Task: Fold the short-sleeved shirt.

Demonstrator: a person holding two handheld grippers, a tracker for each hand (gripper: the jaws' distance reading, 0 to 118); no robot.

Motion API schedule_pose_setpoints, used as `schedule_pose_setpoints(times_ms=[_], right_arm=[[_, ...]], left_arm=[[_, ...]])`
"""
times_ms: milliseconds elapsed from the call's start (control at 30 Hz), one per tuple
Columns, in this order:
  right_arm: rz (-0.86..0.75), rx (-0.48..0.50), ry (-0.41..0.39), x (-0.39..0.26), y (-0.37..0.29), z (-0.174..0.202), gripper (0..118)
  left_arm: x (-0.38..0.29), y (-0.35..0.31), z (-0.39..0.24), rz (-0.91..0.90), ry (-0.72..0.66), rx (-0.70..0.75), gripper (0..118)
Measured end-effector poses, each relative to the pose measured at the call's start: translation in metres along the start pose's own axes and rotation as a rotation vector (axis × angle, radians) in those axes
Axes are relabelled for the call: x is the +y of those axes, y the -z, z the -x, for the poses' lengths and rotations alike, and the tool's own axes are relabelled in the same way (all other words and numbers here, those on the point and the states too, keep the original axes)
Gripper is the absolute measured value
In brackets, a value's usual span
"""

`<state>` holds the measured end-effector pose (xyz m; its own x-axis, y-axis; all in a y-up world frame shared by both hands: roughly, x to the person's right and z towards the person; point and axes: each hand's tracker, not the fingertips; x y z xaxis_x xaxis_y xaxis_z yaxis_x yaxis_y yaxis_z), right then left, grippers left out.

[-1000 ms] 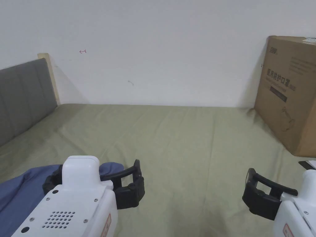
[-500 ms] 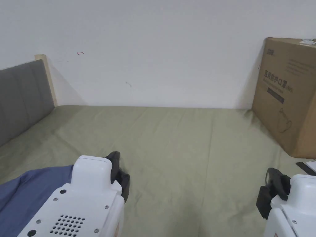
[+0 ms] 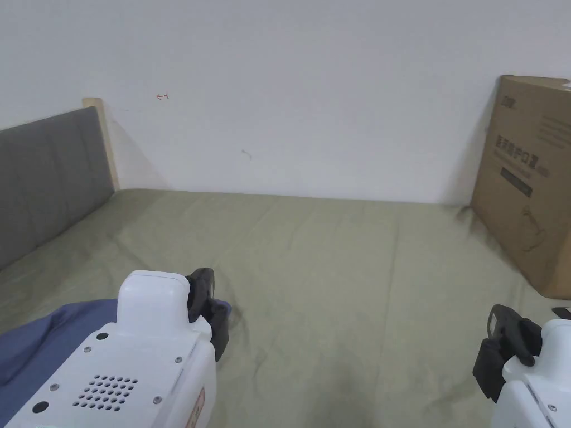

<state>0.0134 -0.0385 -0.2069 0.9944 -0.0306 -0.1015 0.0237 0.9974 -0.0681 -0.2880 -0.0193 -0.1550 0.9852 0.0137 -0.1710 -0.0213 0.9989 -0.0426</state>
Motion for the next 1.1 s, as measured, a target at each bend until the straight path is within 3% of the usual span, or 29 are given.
schedule_pose_setpoints(times_ms=[167,433,567,767,1100], right_arm=[[0.012,0.182,-0.009,0.011,0.019,0.039,0],[0.050,0.544,-0.017,0.017,0.042,0.142,0],[0.074,0.645,-0.061,0.014,0.049,0.181,0],[0.120,0.693,-0.072,0.002,0.065,0.209,0],[0.307,0.666,-0.101,-0.053,0.110,0.224,0]], left_arm=[[0.010,-0.015,0.034,-0.003,0.044,0.151,0],[0.023,-0.059,0.102,0.014,0.005,0.395,0],[0.020,-0.066,0.119,0.049,0.000,0.452,0],[0.000,-0.042,0.140,0.142,-0.045,0.461,0],[-0.144,0.072,0.207,0.594,-0.396,0.303,0]])
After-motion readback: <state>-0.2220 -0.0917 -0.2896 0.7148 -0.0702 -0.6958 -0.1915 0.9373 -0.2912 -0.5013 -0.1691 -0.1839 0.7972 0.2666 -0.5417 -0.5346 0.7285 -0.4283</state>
